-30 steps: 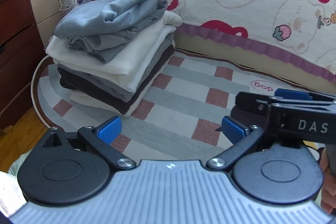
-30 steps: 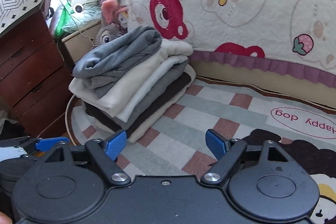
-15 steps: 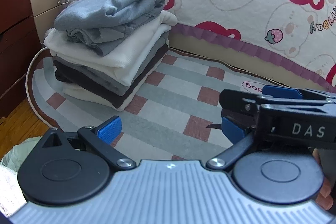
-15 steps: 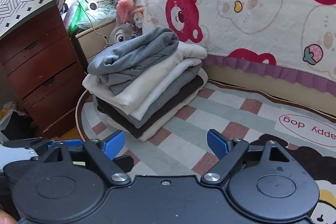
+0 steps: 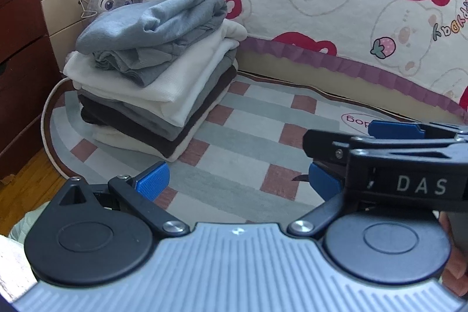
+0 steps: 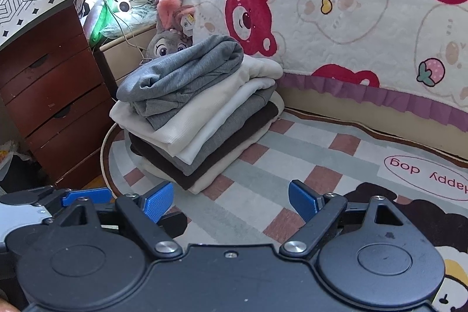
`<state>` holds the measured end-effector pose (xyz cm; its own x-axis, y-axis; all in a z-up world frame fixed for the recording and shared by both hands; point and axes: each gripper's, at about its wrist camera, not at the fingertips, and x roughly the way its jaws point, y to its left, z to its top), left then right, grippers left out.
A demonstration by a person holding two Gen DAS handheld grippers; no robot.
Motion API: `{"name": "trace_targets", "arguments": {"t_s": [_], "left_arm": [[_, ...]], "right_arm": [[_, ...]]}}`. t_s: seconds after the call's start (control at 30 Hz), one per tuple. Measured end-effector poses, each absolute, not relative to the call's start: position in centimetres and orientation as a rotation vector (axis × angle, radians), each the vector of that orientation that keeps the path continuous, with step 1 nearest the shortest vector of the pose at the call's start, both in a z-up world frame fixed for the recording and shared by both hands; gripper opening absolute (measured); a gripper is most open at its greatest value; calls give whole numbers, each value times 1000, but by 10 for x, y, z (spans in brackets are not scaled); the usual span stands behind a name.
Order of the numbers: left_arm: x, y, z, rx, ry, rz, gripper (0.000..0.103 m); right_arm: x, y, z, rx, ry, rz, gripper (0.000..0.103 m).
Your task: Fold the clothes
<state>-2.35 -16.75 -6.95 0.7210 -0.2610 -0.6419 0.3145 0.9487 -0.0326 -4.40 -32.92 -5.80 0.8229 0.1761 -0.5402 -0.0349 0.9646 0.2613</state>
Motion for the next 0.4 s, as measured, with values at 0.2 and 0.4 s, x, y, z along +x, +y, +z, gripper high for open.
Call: {"name": "trace_targets", "arguments": {"t_s": [0.2,0.4], "left_arm": [[-23,-169,-71,79,707,-318,103],[-23,-169,-72,81,721,-316,103]], "right_arm": [[-44,-330,-59,248,604,104,89],[-44,-329,-58,235,613,91,89]]}}
